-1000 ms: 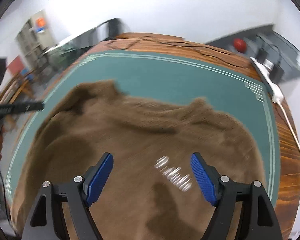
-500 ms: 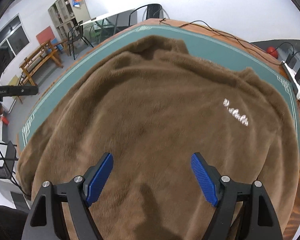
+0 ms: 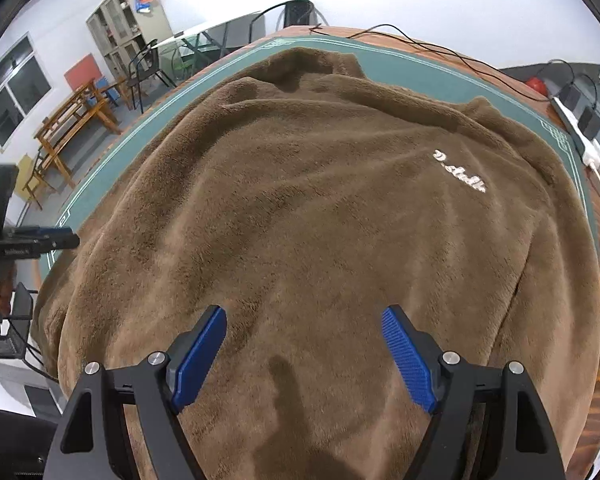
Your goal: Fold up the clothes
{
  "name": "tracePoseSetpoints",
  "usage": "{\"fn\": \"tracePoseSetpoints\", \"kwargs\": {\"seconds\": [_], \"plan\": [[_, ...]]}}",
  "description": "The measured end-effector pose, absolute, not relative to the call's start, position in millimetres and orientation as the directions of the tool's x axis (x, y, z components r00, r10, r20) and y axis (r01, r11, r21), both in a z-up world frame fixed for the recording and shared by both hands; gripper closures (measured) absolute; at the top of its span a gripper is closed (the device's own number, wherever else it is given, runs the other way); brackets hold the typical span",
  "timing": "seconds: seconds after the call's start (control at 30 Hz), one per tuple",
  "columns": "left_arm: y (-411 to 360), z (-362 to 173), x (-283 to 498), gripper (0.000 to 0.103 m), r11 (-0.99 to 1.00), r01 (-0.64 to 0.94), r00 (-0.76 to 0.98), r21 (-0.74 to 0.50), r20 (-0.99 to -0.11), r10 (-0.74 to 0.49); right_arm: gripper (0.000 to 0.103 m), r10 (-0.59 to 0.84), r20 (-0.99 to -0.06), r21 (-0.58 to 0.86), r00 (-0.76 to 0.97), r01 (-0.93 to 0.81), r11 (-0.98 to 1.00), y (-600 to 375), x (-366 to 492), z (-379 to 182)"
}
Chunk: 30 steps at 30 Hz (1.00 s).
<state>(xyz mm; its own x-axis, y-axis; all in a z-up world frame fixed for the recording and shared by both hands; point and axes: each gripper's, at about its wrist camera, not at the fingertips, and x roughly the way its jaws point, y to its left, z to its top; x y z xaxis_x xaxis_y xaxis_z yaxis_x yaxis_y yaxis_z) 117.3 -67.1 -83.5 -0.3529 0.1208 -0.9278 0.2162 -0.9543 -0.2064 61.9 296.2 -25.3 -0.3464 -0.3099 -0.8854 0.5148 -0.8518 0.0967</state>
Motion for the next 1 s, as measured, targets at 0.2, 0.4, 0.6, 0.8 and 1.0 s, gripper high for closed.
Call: {"fn": "tracePoseSetpoints", "kwargs": {"seconds": [0.2,0.4,0.6,0.8,1.0], "plan": [[-67,-74,117,0.096,-0.945,0.258,-0.372,-0.203,-0.923,0.097,0.021,-0.28,-0.896,0.093,-0.344,0.472,-0.877,308,63,-35],[-98,-16,114,0.098,-0.916,0.384,-0.509,-0.12,-0.855,-0.102,0.021,-0.261,-0.899,0.079,-0.351,0.457,-0.886,310,64,-41],[-139,50,100,0.098,-0.877,0.473,-0.61,-0.086,-0.75,-0.256,0.021,-0.248,-0.902,0.067,-0.354,0.451,-0.89,305,65,-43],[-152,34,70,0.097,-0.887,0.462,-0.553,-0.021,-0.788,-0.27,0.021,-0.23,-0.912,0.062,-0.34,0.439,-0.896,306,63,-50],[-160,0,53,0.08,-0.88,0.475,-0.444,0.013,-0.86,-0.252,0.021,-0.215,-0.918,0.06,-0.334,0.418,-0.906,311,62,-54]]}}
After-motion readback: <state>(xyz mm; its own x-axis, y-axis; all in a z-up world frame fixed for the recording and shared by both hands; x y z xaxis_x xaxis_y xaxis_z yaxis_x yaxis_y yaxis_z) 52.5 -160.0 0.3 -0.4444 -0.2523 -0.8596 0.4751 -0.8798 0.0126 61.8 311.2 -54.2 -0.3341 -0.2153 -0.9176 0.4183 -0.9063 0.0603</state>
